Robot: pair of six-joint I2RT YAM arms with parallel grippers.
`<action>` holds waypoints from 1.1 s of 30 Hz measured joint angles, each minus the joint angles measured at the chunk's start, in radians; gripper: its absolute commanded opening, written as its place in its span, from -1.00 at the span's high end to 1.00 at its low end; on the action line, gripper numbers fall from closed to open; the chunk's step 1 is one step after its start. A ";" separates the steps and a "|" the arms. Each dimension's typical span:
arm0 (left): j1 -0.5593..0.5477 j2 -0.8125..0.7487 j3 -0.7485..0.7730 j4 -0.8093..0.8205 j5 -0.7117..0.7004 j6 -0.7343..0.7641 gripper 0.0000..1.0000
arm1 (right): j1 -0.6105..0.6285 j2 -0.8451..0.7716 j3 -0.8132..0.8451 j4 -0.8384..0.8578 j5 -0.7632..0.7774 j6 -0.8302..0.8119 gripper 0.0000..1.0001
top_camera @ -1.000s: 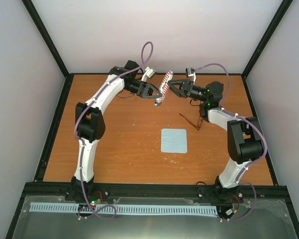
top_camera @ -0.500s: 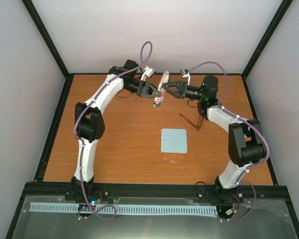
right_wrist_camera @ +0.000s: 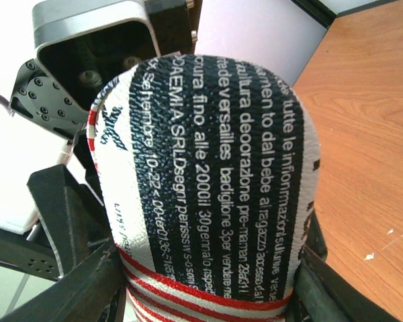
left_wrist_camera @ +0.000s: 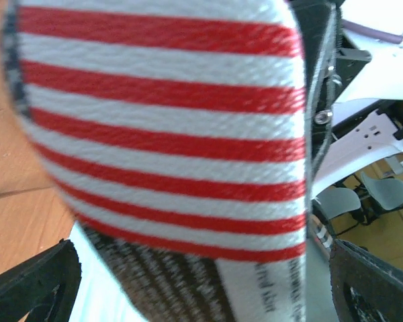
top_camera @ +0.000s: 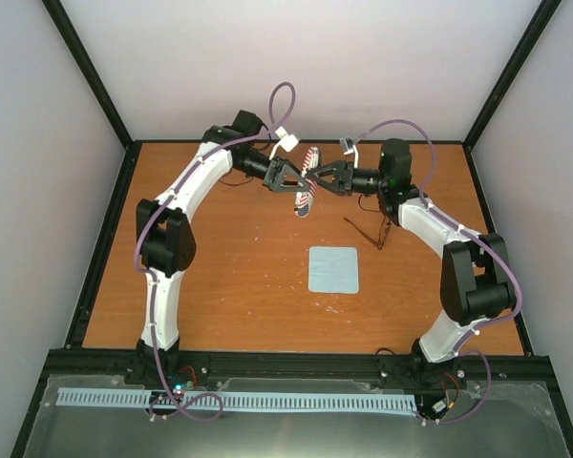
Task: Organize the sunglasses
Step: Open the sunglasses case.
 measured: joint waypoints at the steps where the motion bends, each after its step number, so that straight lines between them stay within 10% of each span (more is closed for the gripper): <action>1: 0.004 -0.002 -0.005 0.003 -0.011 0.003 -0.99 | 0.000 -0.002 0.003 -0.017 0.000 -0.009 0.69; 33: 0.111 0.035 -0.107 0.043 -0.175 0.079 -0.99 | 0.000 -0.087 0.037 -0.366 0.066 -0.217 0.80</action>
